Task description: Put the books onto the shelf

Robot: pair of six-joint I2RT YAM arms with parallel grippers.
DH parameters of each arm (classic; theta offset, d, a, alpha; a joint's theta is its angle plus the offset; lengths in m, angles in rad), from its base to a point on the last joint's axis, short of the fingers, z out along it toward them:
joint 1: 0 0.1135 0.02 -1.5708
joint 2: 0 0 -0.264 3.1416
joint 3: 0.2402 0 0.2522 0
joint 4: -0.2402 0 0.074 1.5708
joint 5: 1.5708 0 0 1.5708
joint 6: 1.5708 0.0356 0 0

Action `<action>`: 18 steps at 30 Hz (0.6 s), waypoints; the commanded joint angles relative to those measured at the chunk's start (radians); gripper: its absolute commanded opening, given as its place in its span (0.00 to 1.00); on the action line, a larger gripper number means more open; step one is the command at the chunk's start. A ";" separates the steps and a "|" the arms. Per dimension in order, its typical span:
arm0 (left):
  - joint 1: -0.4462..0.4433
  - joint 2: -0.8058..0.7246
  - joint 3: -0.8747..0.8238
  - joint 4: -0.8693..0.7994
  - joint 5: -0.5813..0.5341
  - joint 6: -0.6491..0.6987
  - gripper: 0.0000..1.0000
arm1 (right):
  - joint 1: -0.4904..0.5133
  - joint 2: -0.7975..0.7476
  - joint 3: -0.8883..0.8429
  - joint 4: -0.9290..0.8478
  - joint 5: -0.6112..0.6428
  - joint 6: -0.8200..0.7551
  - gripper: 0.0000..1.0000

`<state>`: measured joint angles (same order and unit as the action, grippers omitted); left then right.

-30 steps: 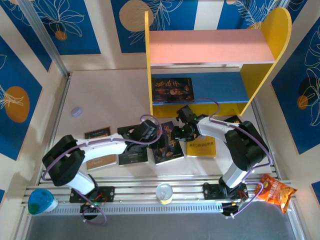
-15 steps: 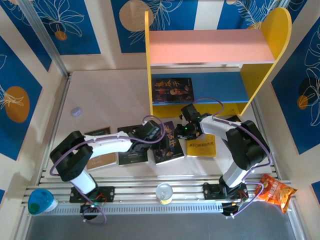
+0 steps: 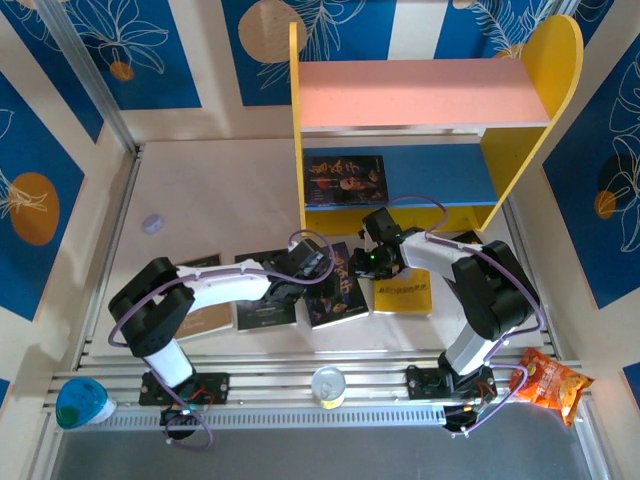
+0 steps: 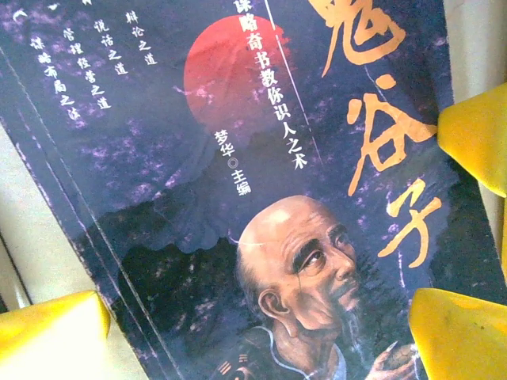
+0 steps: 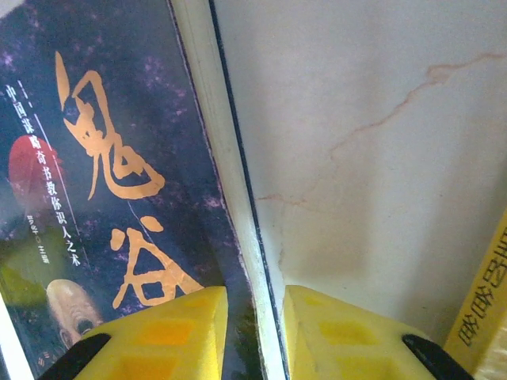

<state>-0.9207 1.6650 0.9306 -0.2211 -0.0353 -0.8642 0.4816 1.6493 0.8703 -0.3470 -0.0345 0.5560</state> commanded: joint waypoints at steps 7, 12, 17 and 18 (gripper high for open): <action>-0.010 0.026 0.064 0.151 0.099 0.040 0.97 | 0.029 -0.027 -0.078 0.000 -0.010 0.008 0.26; -0.008 0.014 0.062 0.171 0.088 0.058 0.98 | 0.039 -0.047 -0.095 0.006 -0.016 0.018 0.25; -0.001 0.021 0.081 0.091 0.049 0.050 0.98 | 0.039 -0.049 -0.093 0.002 -0.014 0.018 0.26; -0.001 0.025 0.090 0.059 0.033 0.041 0.98 | 0.039 -0.052 -0.093 0.003 -0.017 0.017 0.26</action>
<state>-0.9184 1.6814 0.9581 -0.2111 -0.0242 -0.8322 0.4953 1.5978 0.8043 -0.2951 -0.0078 0.5606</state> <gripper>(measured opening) 0.980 0.259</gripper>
